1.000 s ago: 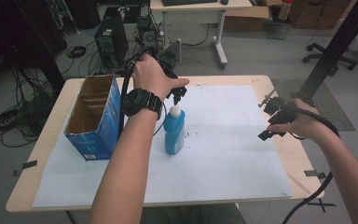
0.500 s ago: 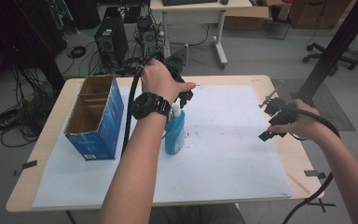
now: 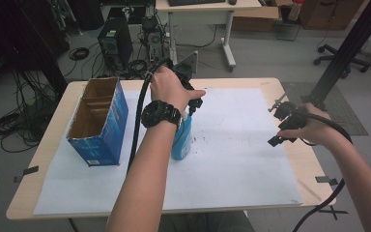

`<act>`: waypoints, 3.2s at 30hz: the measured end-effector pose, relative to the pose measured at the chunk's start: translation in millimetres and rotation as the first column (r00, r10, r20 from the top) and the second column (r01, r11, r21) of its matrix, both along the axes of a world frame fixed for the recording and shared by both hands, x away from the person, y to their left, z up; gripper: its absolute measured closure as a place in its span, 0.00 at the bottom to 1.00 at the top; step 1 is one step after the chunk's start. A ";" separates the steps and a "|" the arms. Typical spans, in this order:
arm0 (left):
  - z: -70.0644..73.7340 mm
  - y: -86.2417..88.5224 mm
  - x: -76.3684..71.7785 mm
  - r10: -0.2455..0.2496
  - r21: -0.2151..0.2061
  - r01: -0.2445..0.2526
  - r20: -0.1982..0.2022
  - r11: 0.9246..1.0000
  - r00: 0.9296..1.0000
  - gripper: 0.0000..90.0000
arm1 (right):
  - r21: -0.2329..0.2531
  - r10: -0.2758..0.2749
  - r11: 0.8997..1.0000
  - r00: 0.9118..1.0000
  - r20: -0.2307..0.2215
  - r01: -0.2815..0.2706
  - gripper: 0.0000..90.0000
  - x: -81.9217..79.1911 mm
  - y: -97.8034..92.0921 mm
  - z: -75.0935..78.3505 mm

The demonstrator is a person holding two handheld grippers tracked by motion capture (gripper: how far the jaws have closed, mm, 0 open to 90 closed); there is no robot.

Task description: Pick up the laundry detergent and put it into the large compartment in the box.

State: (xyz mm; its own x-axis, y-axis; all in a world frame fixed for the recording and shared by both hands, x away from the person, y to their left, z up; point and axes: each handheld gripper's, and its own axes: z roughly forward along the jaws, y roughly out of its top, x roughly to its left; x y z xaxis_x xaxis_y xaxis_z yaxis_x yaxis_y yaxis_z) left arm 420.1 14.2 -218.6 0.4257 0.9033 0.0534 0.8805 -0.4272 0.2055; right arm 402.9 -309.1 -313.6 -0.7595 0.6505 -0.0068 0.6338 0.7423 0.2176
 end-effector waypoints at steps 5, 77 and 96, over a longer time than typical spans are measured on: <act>-3.5 -1.7 -1.0 -0.003 0.001 0.003 -0.007 1.000 1.000 0.11 | 0.002 0.004 1.000 1.000 0.000 -0.004 0.21 -0.2 1.2 -0.8; -60.0 -16.4 1.7 0.008 0.051 -0.004 -0.082 0.999 0.997 0.13 | 0.008 0.004 1.000 1.000 -0.014 -0.004 0.21 -4.6 0.1 -12.7; -70.0 -19.8 4.6 0.036 0.074 -0.030 -0.084 0.997 0.996 0.17 | 0.008 0.002 1.000 1.000 -0.019 -0.002 0.21 -5.4 -2.9 -15.6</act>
State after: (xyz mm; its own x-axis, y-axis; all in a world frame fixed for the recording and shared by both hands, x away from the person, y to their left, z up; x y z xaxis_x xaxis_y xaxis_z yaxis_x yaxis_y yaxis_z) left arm 424.7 -5.6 -288.6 0.4015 0.9119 0.0847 0.9073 -0.4086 0.0987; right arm 397.4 -312.0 -329.2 -0.7605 0.6492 0.0128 0.6366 0.7417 0.2112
